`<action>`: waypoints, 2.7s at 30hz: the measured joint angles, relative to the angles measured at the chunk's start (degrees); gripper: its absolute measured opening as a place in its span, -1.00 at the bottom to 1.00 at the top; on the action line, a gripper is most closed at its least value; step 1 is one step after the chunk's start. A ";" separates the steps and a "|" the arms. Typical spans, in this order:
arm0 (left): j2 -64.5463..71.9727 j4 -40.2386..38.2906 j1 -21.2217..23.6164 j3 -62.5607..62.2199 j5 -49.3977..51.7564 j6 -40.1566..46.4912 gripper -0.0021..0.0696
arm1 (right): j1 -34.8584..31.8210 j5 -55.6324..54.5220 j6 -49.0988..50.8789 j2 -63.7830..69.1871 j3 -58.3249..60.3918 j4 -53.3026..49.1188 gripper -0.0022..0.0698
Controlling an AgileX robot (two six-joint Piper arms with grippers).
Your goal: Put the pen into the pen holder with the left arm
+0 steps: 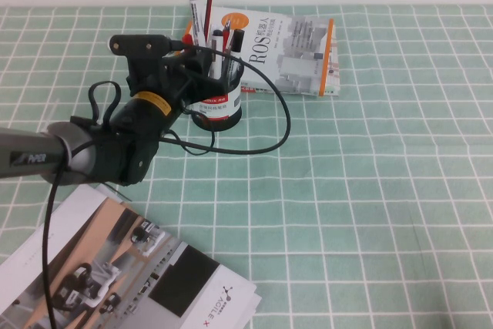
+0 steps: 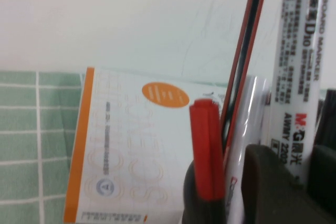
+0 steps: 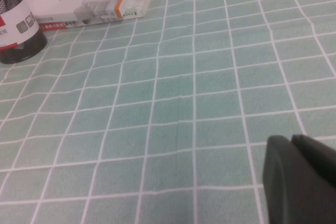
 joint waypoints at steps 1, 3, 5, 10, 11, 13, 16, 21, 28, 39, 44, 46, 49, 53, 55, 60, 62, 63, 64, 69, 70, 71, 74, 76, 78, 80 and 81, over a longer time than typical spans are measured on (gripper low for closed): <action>0.00 0.00 0.00 0.00 0.42 0.11 -0.63 | 0.00 0.00 0.00 0.00 0.00 0.00 -1.00; 0.00 0.00 0.00 0.00 0.90 0.20 -0.63 | 0.00 0.00 0.00 0.00 0.00 0.00 -1.00; 0.00 0.39 0.00 0.00 1.16 0.30 -0.63 | 0.00 0.00 0.00 0.00 0.00 0.00 -1.00; 0.00 3.20 0.00 0.00 1.16 0.32 -0.63 | 0.00 0.00 0.00 0.00 0.00 0.00 -1.00; 0.00 3.77 0.00 0.00 1.16 0.32 -0.61 | 0.00 0.00 0.00 0.00 0.00 0.00 -1.00; 0.00 4.26 0.00 0.00 1.16 0.43 -0.48 | 0.00 0.00 0.00 0.00 0.00 0.00 -1.00; 0.00 4.41 0.00 0.00 1.18 0.43 -0.09 | 0.00 0.00 0.00 0.00 0.00 0.00 -1.00; -1.85 3.40 0.00 0.85 1.99 0.43 0.25 | 0.00 0.00 0.00 0.00 0.00 0.00 -1.00; -11.95 2.89 0.00 6.70 9.28 2.35 0.07 | 0.00 0.00 0.00 0.00 0.00 0.00 -1.00; -35.82 8.32 0.00 21.66 12.24 3.11 -0.92 | 0.00 0.00 0.00 0.00 0.00 0.00 -1.00; -46.64 8.32 0.00 29.65 14.35 3.11 -0.94 | 0.00 0.00 0.00 0.00 0.00 0.00 -1.00; -51.02 8.22 0.00 32.80 14.98 3.11 -0.94 | 0.00 0.00 0.00 0.00 0.00 0.00 -1.00; -56.23 8.09 0.00 36.76 16.15 2.13 -0.94 | 0.00 0.00 0.00 0.00 0.00 0.00 -1.00; -61.89 9.67 0.00 41.58 18.50 1.91 -0.94 | 0.00 0.00 0.00 0.00 0.00 0.00 -1.00; -64.65 10.54 0.00 43.59 20.13 1.91 -0.94 | 0.00 0.00 0.00 0.00 0.00 0.00 -1.00; -69.06 10.94 0.00 45.71 22.39 2.15 -0.94 | 0.00 0.00 0.00 0.00 0.00 0.00 -1.00; -69.60 10.94 0.00 45.71 22.51 2.15 -0.94 | 0.00 0.00 0.00 0.00 0.00 0.00 -1.00; -69.71 10.94 0.00 45.71 22.73 2.15 -0.94 | 0.00 0.00 0.00 0.00 0.00 0.00 -1.00; -69.71 10.94 0.00 45.71 23.03 2.15 -0.94 | 0.00 0.00 0.00 0.00 0.00 0.00 -1.00; -69.71 10.58 0.00 46.18 25.61 1.90 -0.94 | 0.00 0.00 0.00 0.00 0.00 0.00 -1.00; -69.71 10.46 0.00 46.18 26.42 1.90 -0.94 | 0.00 0.00 0.00 0.00 0.00 0.00 -1.00; -69.71 10.46 0.00 46.18 27.14 1.90 -0.94 | 0.00 0.00 0.00 0.00 0.00 0.00 -1.00; -70.53 10.38 0.00 46.18 29.92 1.90 -0.94 | 0.00 0.00 0.00 0.00 0.00 0.00 -1.00; -72.50 10.24 0.50 46.18 32.86 1.90 -0.94 | 0.00 0.00 0.00 0.00 0.00 0.00 -1.00; -75.66 10.14 1.69 46.18 35.20 2.01 -0.94 | 0.00 0.00 0.00 0.00 0.00 0.00 -1.00; -78.95 10.22 3.26 46.18 36.83 2.36 -0.94 | 0.00 0.00 0.00 0.00 0.00 0.00 -1.00; -80.19 10.22 3.95 46.18 37.38 2.62 -0.94 | 0.00 0.00 0.00 0.00 0.00 0.00 -1.00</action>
